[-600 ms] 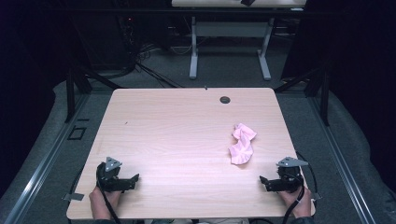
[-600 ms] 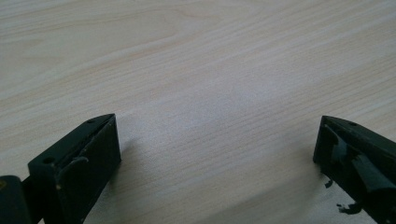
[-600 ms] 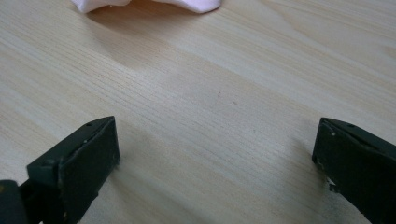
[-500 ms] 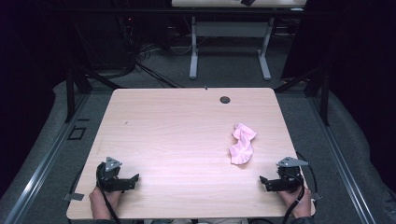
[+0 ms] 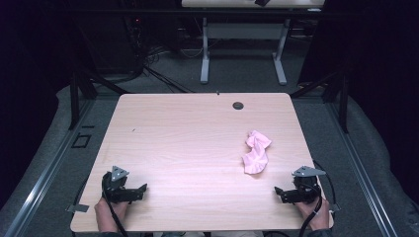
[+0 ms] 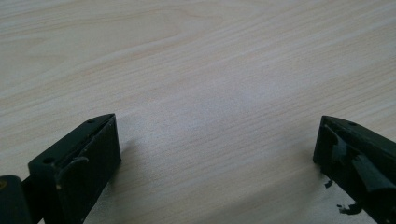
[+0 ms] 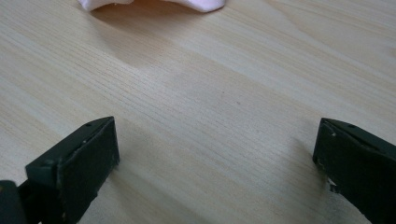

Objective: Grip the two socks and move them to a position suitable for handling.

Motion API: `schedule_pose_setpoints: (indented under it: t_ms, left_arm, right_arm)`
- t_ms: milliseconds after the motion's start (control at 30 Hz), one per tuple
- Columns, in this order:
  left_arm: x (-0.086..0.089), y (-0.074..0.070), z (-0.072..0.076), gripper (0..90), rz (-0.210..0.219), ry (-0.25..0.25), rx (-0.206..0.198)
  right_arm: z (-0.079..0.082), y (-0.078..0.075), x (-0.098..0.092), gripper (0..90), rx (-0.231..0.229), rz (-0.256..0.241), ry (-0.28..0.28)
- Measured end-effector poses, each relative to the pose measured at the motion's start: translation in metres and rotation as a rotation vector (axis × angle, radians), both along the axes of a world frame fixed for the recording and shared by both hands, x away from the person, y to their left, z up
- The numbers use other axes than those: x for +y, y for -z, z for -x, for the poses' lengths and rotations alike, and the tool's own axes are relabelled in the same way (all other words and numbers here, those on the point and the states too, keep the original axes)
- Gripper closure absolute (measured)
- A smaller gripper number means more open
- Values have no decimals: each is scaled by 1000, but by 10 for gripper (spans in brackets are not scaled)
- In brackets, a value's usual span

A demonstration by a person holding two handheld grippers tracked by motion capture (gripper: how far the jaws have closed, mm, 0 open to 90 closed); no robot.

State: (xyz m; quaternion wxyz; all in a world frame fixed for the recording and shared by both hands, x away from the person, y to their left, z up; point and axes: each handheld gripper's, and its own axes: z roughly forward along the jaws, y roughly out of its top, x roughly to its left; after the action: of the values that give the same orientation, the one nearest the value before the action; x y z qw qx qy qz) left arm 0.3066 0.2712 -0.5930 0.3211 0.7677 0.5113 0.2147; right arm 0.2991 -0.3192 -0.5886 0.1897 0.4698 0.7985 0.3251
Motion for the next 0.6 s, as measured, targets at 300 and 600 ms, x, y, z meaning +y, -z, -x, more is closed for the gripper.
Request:
schedule_pose_setpoints:
  t_ms: [300,600]
  left_arm:
    - [0,0,0,9,0,2,-1]
    - [0,0,0,12,1,3,-2]
  right_arm:
    - [-2,-1,2,0,15,5,-21]
    - [-6,-19,8,0,5,-6,-35]
